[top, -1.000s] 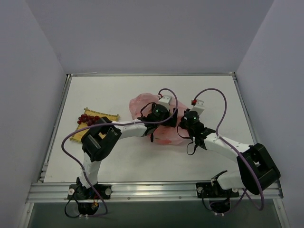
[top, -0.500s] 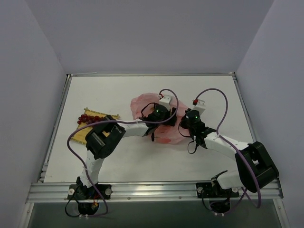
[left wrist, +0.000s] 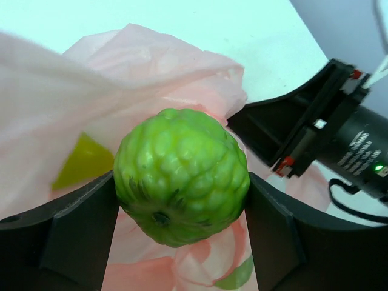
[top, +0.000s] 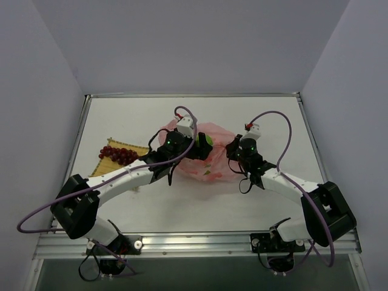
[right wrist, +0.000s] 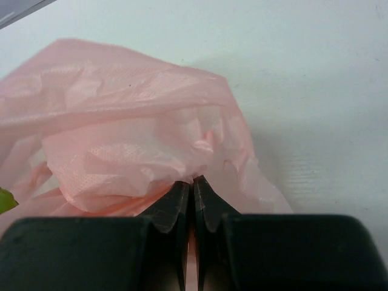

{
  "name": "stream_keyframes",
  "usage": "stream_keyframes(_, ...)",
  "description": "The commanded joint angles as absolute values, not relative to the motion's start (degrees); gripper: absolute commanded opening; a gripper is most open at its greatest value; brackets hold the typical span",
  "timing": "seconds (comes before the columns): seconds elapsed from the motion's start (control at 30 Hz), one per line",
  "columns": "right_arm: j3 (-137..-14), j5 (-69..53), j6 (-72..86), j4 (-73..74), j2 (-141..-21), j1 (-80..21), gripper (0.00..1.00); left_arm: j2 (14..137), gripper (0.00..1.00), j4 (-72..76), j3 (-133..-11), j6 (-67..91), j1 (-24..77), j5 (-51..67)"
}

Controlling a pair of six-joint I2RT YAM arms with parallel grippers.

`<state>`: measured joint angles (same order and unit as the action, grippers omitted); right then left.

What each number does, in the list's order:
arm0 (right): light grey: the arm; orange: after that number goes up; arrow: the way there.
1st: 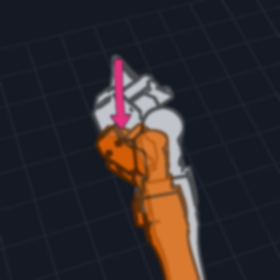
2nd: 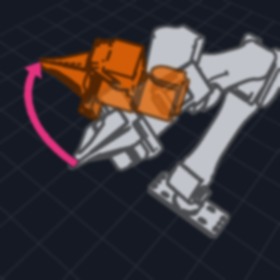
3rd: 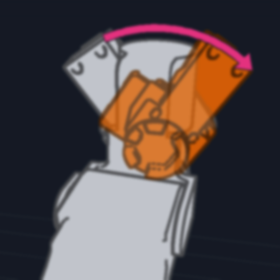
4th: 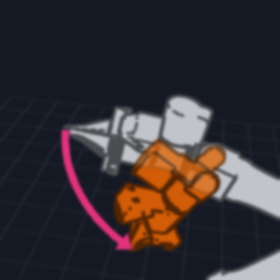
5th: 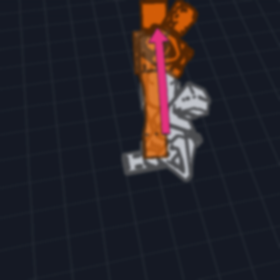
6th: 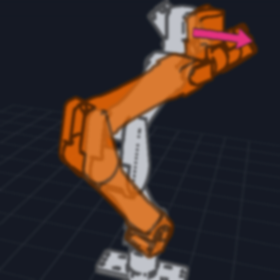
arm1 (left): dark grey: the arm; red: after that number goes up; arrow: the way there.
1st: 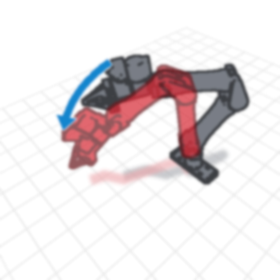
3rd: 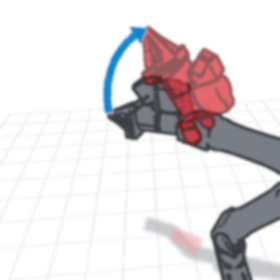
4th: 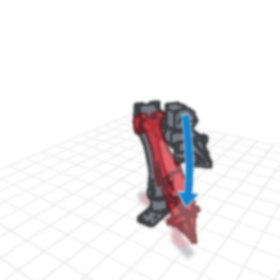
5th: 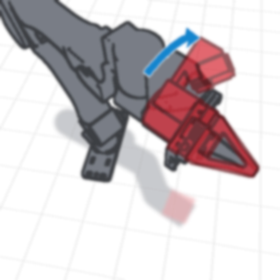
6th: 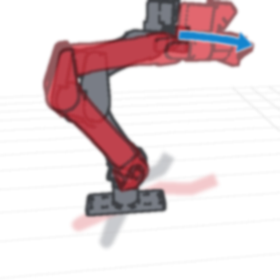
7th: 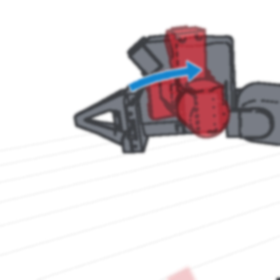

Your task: Take the fake fruits out of the plastic bag

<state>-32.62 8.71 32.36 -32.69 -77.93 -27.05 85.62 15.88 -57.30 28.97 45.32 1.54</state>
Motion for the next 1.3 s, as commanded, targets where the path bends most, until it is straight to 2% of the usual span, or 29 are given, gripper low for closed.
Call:
stream_keyframes(0.0,-31.91,12.75,31.46,-28.48,-77.53,-25.93,0.00,78.93,0.60,17.92,-56.08,33.48,41.50,4.04)
stream_keyframes(0.23,-32.08,15.02,30.06,-24.00,-73.05,-26.54,0.00,83.39,0.66,21.00,-53.44,35.95,38.41,4.92)
stream_keyframes(0.43,-31.91,21.25,29.27,-17.95,-66.63,-26.37,0.00,93.66,0.67,25.14,-60.89,34.72,37.88,10.10)
stream_keyframes(0.57,-31.55,24.34,28.57,-14.86,-63.37,-26.02,0.00,97.38,0.81,22.07,-68.55,33.22,37.53,15.11)
stream_keyframes(0.73,-30.94,24.17,28.30,-15.11,-62.40,-25.66,0.00,97.47,0.89,22.67,-65.23,33.48,36.30,18.10)
stream_keyframes(0.83,-30.94,23.82,28.21,-16.08,-63.02,-25.75,0.00,97.73,0.89,23.81,-62.15,34.36,35.86,18.90)
stream_keyframes(0.97,-30.59,23.73,28.12,-16.43,-63.10,-25.58,0.00,99.31,0.84,23.30,-61.69,34.89,35.60,18.20)
stream_keyframes(1.13,-29.71,21.89,27.86,-17.14,-62.58,-25.31,0.00,101.95,0.88,19.51,-63.54,32.87,35.77,16.25)
stream_keyframes(1.27,-28.83,21.45,28.83,-17.93,-63.54,-25.31,0.00,103.53,0.88,19.34,-64.16,32.35,38.57,16.26)
